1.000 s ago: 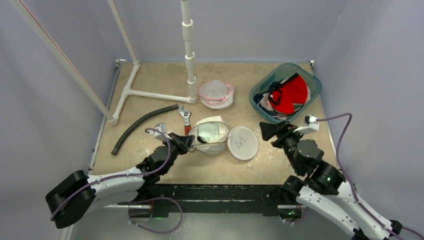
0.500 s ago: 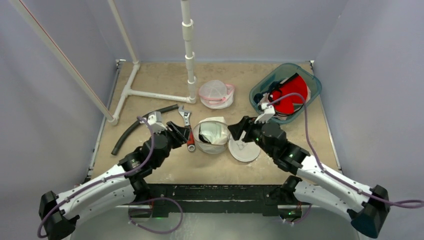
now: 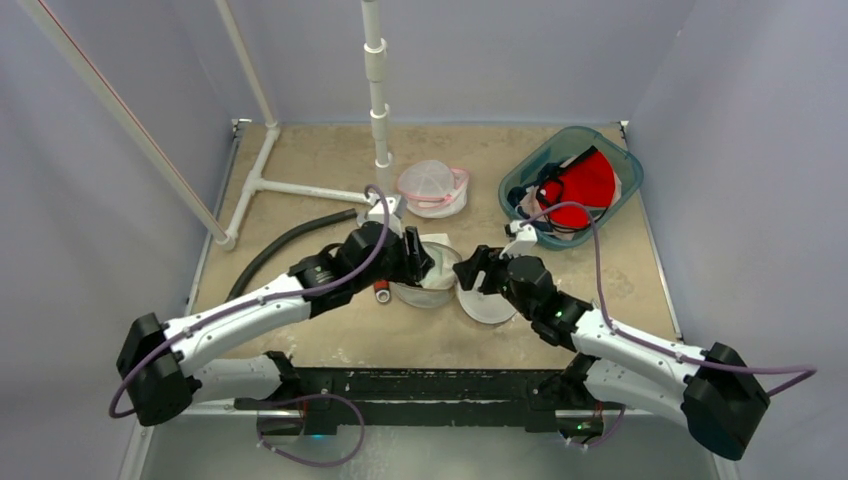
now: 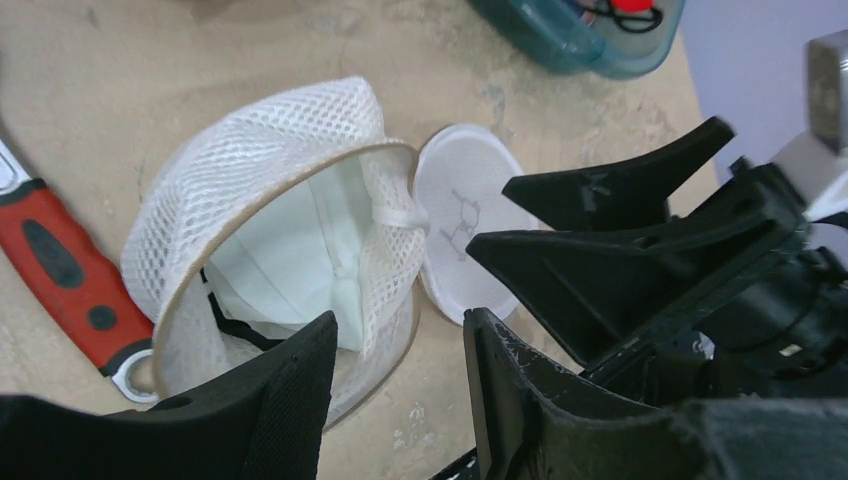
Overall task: Unzip the laundry bag and remove the bra
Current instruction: Open the laundry bag at the center of the board, then pick up the bra from the laundry bag.
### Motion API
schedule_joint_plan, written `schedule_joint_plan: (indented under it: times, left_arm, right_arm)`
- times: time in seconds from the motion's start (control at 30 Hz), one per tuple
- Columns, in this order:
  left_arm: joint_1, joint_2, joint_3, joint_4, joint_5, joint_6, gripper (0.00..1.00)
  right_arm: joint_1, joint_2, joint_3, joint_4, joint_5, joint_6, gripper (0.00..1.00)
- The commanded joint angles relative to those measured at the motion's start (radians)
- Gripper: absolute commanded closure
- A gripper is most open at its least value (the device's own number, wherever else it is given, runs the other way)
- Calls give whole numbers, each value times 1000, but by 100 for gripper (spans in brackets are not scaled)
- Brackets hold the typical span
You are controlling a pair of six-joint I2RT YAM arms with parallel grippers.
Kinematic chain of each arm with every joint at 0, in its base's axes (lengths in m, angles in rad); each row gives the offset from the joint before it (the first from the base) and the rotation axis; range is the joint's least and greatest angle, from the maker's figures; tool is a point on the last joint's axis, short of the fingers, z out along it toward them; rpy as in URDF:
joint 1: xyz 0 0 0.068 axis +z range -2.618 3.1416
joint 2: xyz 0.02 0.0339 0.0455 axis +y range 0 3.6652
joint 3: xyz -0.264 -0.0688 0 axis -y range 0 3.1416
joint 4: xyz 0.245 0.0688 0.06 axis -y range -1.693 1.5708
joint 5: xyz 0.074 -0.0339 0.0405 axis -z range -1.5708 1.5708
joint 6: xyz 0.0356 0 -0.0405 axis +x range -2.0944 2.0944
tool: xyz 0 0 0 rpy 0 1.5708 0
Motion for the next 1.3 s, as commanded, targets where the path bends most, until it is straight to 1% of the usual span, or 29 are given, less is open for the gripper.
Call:
schedule_joint_plan:
  times: [0.0, 0.17, 0.37, 0.47, 0.6, 0.77, 0.87, 0.9, 0.97, 1.03, 1.27]
  left_arm:
    - [-3, 91, 28, 53, 66, -49, 52]
    - [1, 169, 5, 14, -12, -62, 52]
    - [39, 143, -57, 12, -37, -80, 52]
    - [58, 143, -67, -6, -37, -78, 51]
    - [78, 127, -87, -14, -39, -79, 49]
    - [83, 107, -86, -19, -48, -48, 46]
    - [83, 110, -62, -56, -73, -14, 46]
    - [83, 112, -56, -65, -84, -4, 45]
    - [83, 116, -43, -85, -101, 14, 45]
    - [83, 121, -35, -94, -112, 29, 45]
    - [82, 175, -41, -65, -70, 47, 49]
  right_arm:
    - [-12, -12, -31, 102, 32, 18, 24]
    - [-44, 29, -52, 184, -14, -7, 23]
    - [-141, 182, -32, 303, -183, -9, 23]
    - [-154, 248, -25, 373, -254, -20, 23]
    - [-155, 286, -23, 443, -314, -51, 23]
    - [-155, 350, 17, 469, -372, -85, 24]
    - [-154, 402, 49, 454, -371, -82, 33]
    - [-155, 417, 59, 448, -367, -82, 39]
    - [-155, 423, 59, 448, -354, -77, 55]
    - [-155, 412, 50, 454, -350, -79, 66]
    - [-154, 348, 36, 439, -329, -100, 85]
